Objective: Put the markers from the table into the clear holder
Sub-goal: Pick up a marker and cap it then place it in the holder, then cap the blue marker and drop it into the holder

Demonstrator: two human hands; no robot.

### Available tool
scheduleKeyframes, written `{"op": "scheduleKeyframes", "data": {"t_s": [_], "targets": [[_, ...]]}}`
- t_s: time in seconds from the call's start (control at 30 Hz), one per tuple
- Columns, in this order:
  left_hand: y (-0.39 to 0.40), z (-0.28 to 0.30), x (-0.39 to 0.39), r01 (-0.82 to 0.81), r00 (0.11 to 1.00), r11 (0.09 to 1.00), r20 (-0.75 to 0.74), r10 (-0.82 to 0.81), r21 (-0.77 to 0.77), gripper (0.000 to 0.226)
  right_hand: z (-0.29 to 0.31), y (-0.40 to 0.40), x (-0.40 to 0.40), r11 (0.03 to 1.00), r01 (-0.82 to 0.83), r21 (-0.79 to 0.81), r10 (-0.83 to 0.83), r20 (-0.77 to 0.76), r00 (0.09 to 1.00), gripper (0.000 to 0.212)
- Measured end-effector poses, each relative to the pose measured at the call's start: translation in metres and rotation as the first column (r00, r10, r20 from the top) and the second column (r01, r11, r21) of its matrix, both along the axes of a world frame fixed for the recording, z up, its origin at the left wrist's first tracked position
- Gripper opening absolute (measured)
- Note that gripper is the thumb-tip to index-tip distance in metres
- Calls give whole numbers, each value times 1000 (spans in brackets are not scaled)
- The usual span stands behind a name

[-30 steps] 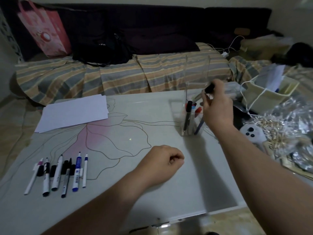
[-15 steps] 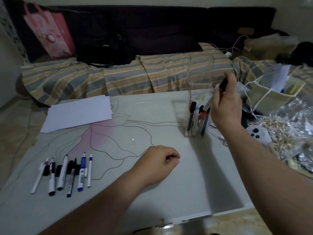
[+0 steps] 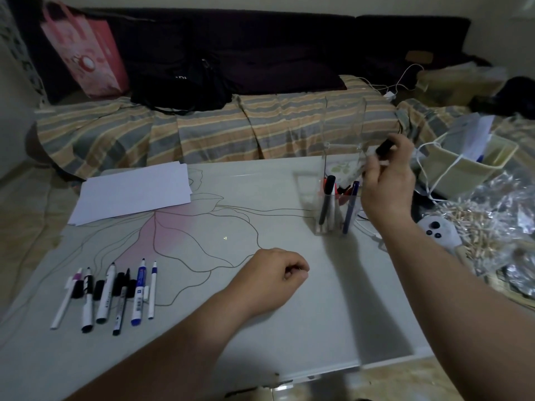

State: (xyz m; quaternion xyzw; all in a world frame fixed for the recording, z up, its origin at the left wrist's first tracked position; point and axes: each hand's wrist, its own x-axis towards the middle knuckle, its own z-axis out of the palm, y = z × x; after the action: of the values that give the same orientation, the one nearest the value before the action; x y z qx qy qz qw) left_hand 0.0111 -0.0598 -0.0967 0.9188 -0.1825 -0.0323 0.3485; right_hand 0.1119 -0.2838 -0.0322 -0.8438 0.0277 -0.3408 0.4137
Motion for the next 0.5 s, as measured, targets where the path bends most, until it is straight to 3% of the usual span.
{"op": "scheduleKeyframes", "data": {"t_s": [0.13,0.27,0.37,0.5], "targets": [[2,-1,1,-1,1000,1000,-9,1,12,18,-4,-8,0,997,-21,-76,20,-15,1000,35],[-1,-1,3,-6,1000,1000,3,6,19,19,-26,-7,-2,918,-112,-381,60,-146,987,31],[-4,-1,4,-7,1000,1000,27,6,28,20,-45,-14,-1,822,-83,-564,-63,-235,970,34],[-4,-6,10,-9,1000,1000,13,9,18,22,-51,-16,0,812,-83,-578,-105,-284,953,54]]}}
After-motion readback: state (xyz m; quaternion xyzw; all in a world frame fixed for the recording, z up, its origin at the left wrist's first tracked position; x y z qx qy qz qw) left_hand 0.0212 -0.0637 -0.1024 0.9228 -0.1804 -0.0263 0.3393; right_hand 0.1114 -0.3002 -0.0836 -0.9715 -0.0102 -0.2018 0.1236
